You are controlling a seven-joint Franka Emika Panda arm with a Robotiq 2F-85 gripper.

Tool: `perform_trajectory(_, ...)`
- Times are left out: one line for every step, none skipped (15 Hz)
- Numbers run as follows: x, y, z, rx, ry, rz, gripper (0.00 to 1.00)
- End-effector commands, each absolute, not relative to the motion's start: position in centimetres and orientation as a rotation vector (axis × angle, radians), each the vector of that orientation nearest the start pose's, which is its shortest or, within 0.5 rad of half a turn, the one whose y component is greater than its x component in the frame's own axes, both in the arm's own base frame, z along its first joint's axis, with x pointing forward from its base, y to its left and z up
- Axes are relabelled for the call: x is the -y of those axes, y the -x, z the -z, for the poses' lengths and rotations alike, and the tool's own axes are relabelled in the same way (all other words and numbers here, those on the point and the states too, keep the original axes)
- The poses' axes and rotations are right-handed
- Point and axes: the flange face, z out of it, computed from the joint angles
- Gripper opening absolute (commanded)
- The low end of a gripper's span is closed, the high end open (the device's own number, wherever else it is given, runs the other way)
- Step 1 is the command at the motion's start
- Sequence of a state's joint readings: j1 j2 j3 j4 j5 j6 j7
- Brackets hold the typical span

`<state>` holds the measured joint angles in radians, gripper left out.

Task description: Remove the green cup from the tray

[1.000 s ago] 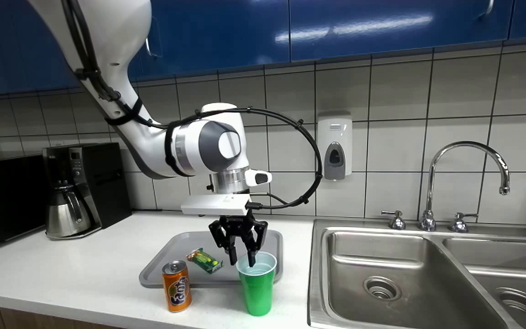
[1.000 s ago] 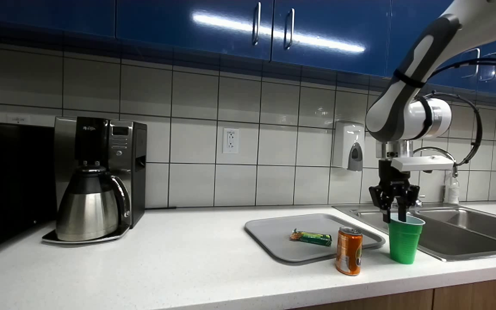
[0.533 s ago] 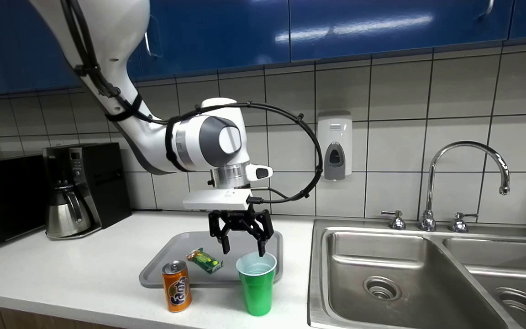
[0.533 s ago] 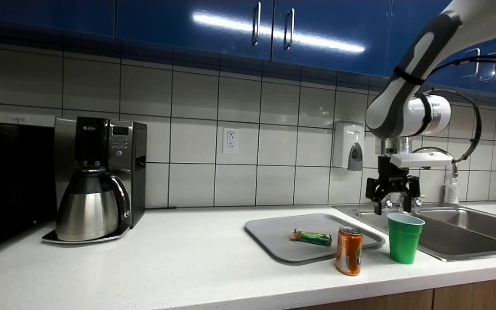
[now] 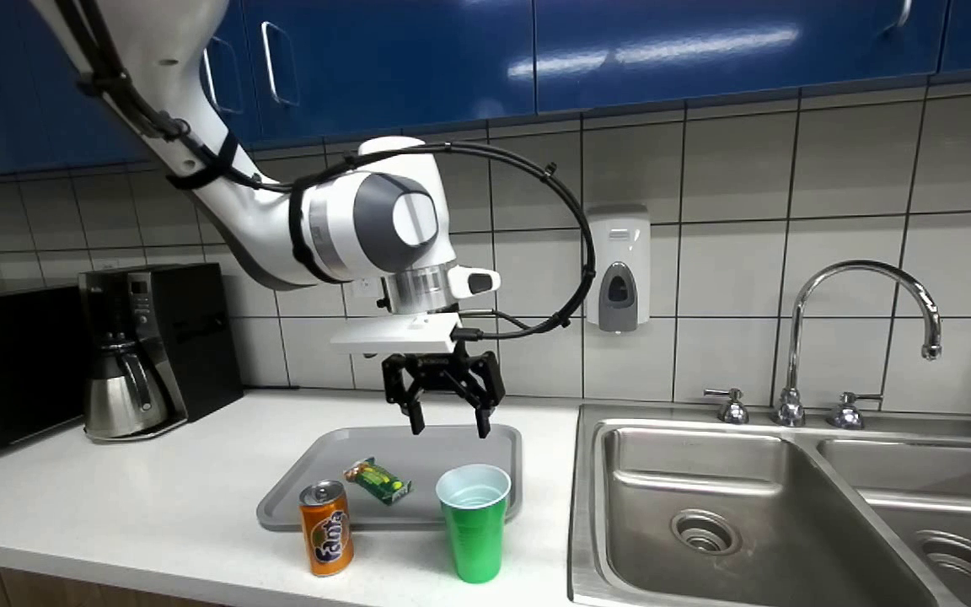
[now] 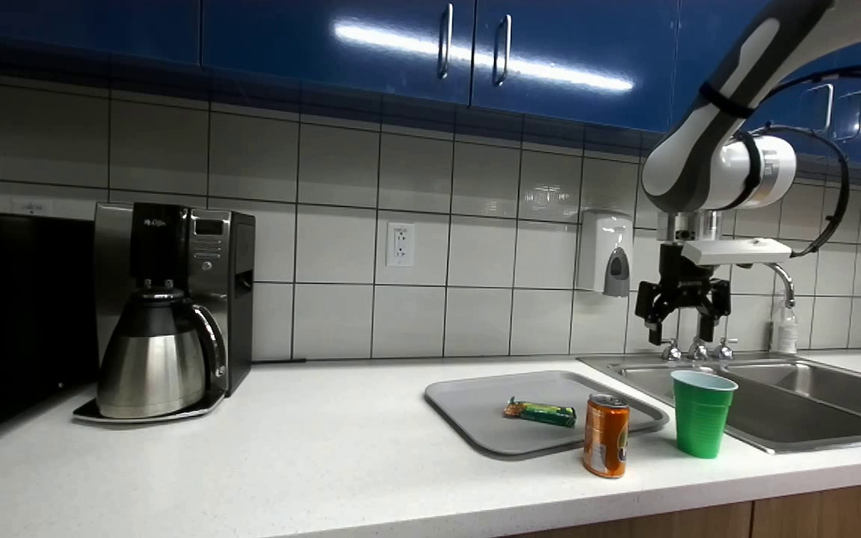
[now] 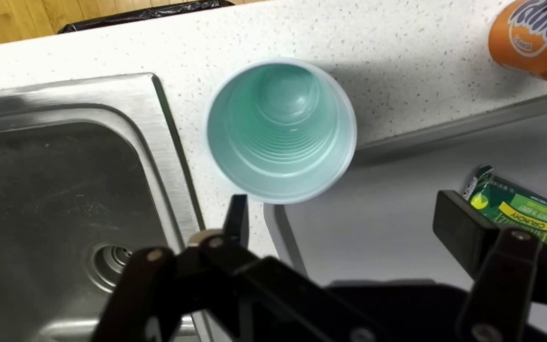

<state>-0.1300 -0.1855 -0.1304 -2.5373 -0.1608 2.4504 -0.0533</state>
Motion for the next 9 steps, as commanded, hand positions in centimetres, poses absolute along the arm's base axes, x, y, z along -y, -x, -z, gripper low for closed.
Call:
perform_trajectory(11.6,-41.6,-37.4,-0.13,3.223,0.152,1.0)
perform_trajectory(11.6,-41.2,-38.0,-0.13,3.218,0.155,1.0)
perform_trajectory(11.5,-40.8,-38.5,-0.128,3.217,0.158,1.0)
perform_trajectory(11.5,-40.4,-39.1,-0.126,3.215,0.163,1.0)
perform_trajectory(11.5,-40.1,-39.5,-0.123,3.214,0.166,1.0)
perform_trajectory(11.5,-39.7,-40.0,-0.122,3.215,0.174,1.0)
perform_trajectory(11.6,-39.3,-40.5,-0.125,3.214,0.179,1.0)
perform_trajectory(11.6,-41.0,-39.3,-0.152,3.223,0.171,1.0)
perform_trajectory(11.6,-40.6,-39.8,-0.154,3.222,0.179,1.0)
